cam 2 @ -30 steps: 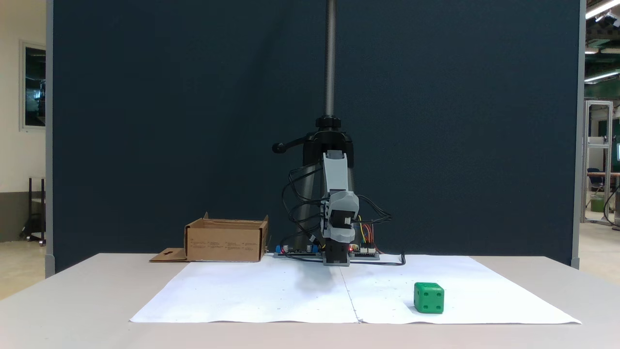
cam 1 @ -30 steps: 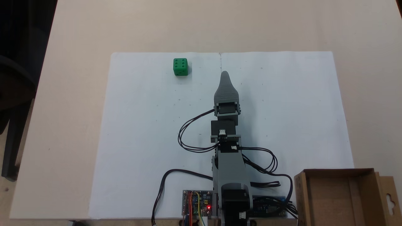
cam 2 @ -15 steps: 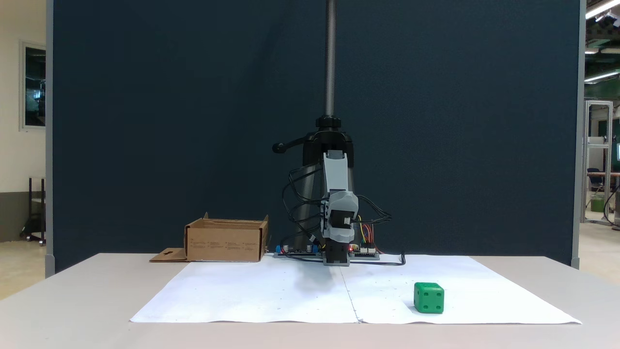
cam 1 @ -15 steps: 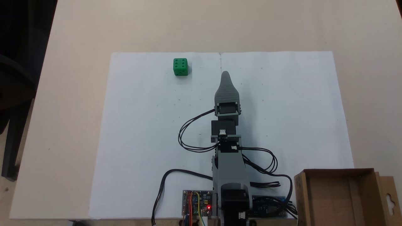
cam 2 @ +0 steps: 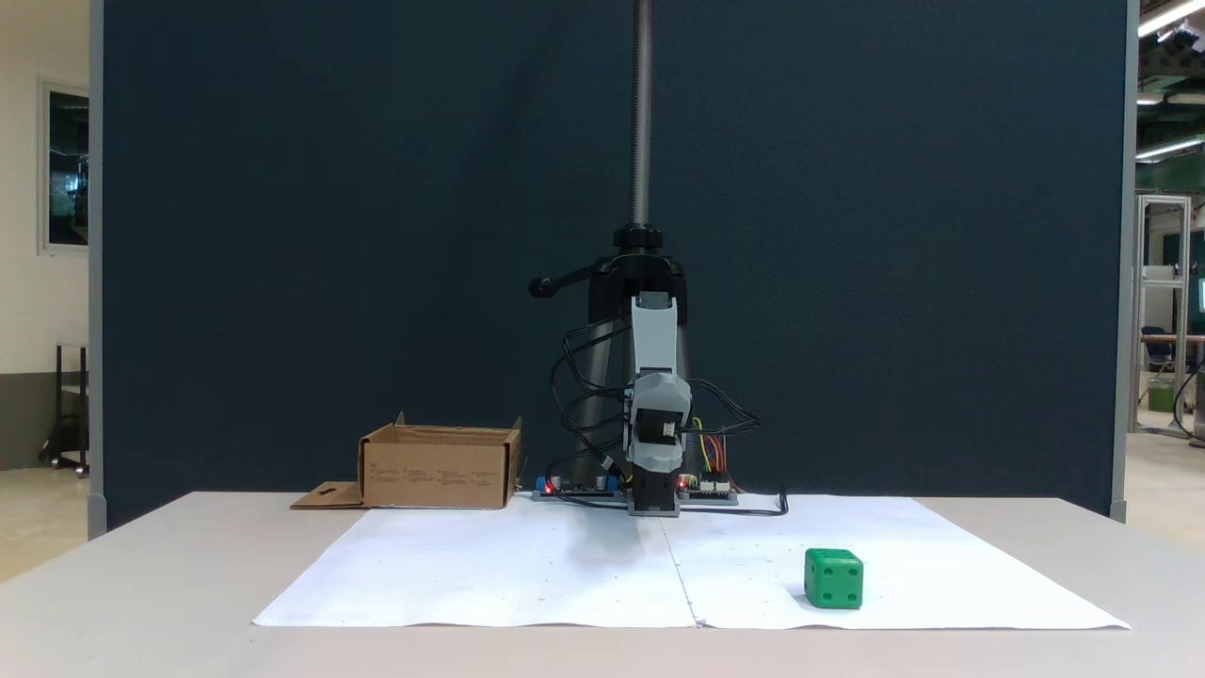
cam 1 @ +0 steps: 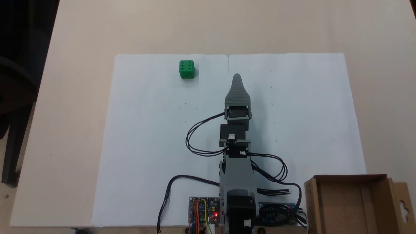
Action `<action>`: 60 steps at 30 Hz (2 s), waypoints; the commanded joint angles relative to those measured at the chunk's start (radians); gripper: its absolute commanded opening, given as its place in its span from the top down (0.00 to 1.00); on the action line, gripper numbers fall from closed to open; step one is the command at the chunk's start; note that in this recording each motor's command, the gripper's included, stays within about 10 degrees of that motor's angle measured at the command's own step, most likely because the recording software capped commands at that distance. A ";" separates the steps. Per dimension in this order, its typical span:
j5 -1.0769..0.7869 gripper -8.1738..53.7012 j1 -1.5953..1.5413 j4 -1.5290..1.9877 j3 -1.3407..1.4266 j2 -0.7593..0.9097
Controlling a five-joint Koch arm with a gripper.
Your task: Grasp a green dice and put it in the bin.
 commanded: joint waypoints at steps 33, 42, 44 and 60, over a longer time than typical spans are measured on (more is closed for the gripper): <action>0.201 0.22 -0.160 1.684 -1.187 -0.410; 0.284 0.22 -0.241 2.126 -1.493 -0.615; 0.307 0.22 -0.261 2.225 -1.537 -0.655; 0.423 0.22 -0.325 2.324 -1.937 -0.959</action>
